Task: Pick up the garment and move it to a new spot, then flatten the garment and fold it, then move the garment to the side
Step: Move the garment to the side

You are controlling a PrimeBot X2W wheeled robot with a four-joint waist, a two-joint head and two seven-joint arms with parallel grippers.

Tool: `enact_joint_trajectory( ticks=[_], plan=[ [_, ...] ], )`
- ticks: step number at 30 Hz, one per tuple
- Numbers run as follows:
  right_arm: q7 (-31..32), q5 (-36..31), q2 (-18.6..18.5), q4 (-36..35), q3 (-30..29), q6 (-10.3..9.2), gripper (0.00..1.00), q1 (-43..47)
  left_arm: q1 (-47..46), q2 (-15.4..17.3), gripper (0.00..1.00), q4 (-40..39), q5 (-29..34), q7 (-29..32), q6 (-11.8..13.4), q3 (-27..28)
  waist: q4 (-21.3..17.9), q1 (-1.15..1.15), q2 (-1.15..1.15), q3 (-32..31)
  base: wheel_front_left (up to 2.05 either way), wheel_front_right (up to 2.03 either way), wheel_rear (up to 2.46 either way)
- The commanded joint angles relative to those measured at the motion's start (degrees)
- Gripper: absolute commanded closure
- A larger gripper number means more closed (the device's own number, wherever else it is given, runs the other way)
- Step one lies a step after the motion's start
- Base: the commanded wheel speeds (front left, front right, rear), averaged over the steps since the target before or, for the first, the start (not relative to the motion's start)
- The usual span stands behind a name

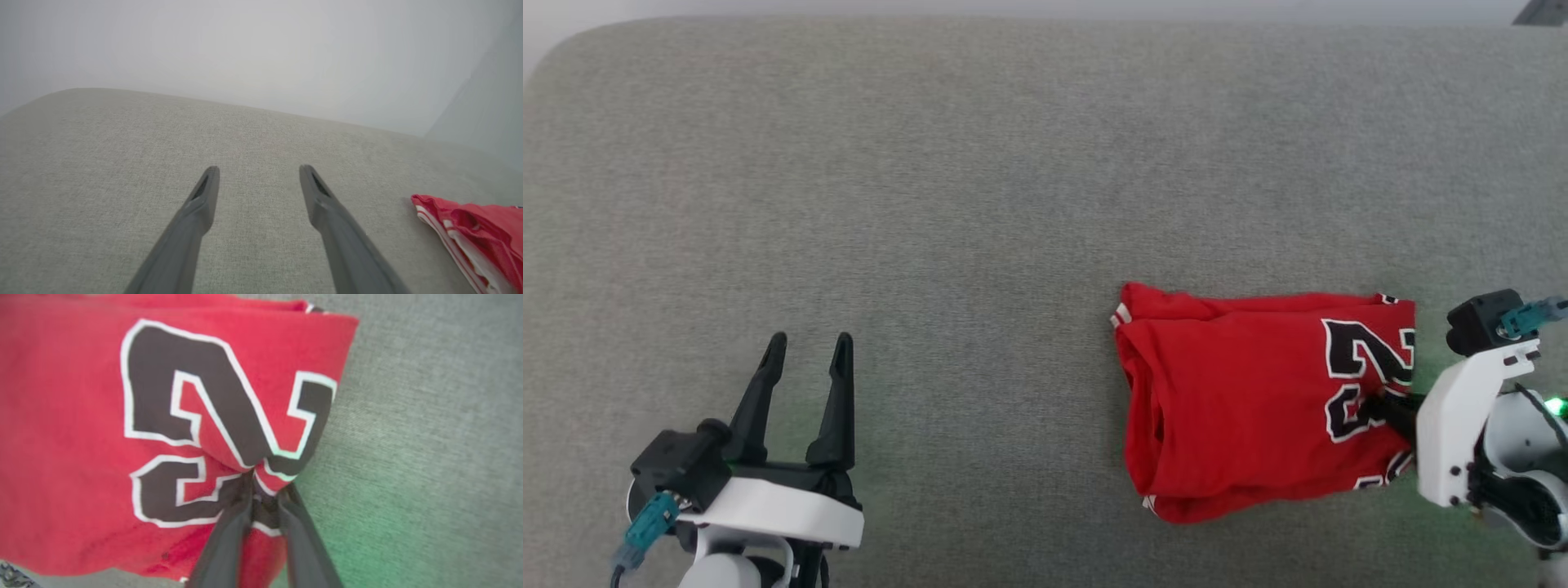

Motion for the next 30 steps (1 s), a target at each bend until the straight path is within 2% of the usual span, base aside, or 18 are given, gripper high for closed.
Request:
enact_joint_trajectory(
  ticks=[1,8,16,22,27,30],
  plan=[
    [-1.6,0.9,1.7,1.3,-0.7,-0.04,1.00,0.0,-1.3,0.5,0.00,0.2,-0.5,-0.3,0.1,-0.4,-1.0,0.00,0.00,0.4,0.00,0.00,0.00],
    [-7.3,2.2,1.4,0.5,-6.2,-0.17,1.00,0.5,-3.2,1.8,0.00,-0.3,-0.6,-0.3,0.1,-1.4,-5.4,0.00,0.00,1.7,0.00,0.00,0.00],
    [-12.0,0.4,-3.4,2.8,-16.7,-0.15,1.00,0.8,-9.4,4.7,0.00,-0.8,-1.6,-0.3,0.1,-5.0,-10.8,0.00,0.00,6.3,0.00,0.00,0.00],
    [-17.6,-4.5,-8.0,9.8,-23.9,-0.15,1.00,-3.0,-15.9,7.5,0.00,-1.6,-2.1,-0.3,0.1,-8.5,-13.5,0.00,0.00,10.7,0.00,0.00,0.00],
    [-24.1,-8.7,-9.7,16.7,-29.3,-0.15,1.00,-9.8,-20.4,9.8,0.00,-1.7,-2.6,-0.3,0.1,-11.0,-14.2,0.00,0.00,14.0,0.00,0.00,0.00],
    [-28.5,-11.4,-9.3,20.7,-30.8,-0.09,1.00,-14.3,-22.5,10.8,0.00,-1.4,-2.8,-0.3,0.1,-11.9,-14.3,0.00,0.00,15.6,0.00,0.00,0.00]
  ],
)
